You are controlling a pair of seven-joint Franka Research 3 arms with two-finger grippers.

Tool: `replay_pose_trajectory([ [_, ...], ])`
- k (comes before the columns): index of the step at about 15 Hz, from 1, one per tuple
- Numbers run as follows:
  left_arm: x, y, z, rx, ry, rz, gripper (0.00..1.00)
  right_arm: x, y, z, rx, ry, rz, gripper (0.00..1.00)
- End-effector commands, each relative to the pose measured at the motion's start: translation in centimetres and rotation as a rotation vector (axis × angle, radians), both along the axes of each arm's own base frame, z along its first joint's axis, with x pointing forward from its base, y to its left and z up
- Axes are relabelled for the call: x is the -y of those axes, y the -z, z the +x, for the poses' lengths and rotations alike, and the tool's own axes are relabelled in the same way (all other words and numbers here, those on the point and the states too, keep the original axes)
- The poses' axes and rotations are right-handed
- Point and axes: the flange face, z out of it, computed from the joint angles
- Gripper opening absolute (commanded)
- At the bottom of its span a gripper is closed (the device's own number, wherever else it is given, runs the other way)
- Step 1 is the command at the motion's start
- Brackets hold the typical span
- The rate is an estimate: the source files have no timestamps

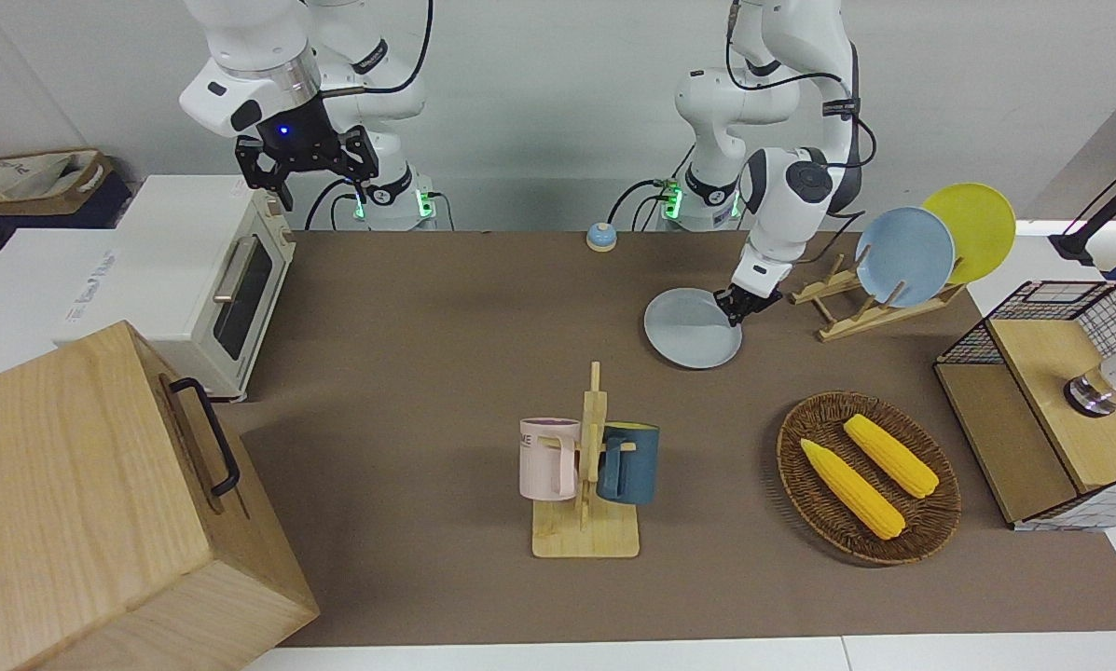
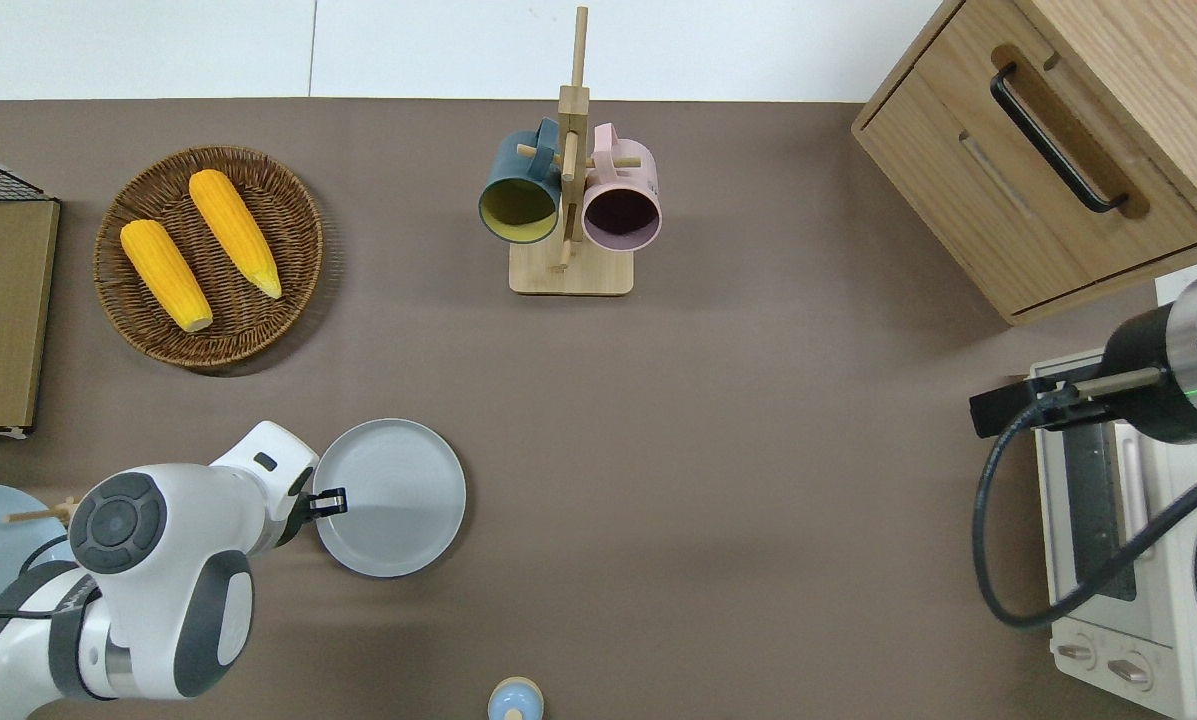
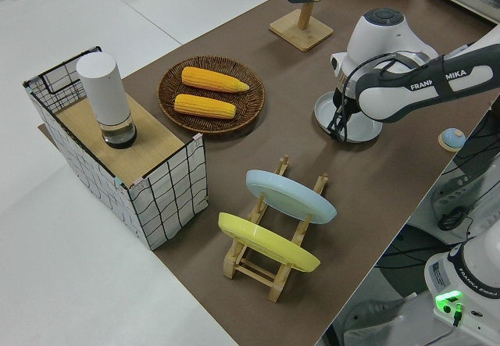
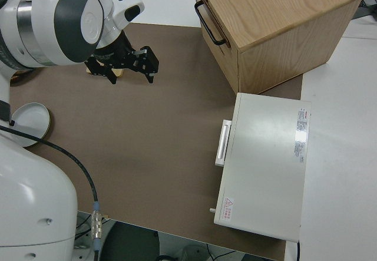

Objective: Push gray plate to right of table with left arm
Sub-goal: 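Push the gray plate with the left gripper toward the toaster oven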

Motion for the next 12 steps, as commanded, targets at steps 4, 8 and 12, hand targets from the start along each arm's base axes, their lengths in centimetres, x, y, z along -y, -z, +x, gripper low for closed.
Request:
replay_pose_trajectory([
  [4,6.9,1.9,1.1,-0.025,-0.072,-0.006,0.0,0.2,-0.4,-0.2,-0.002,0.016,0.004,0.983],
  [8,10.6,1.3,0.9,-0.015,-0.119,-0.009,0.0,0.2,-0.4,-0.2,-0.002,0.018,0.004,0.983],
  [12,16.1,1.2,0.0,-0.016,-0.167,-0.016,0.0,0.2,-0.4,-0.2,-0.002,0.018,0.004,0.983],
])
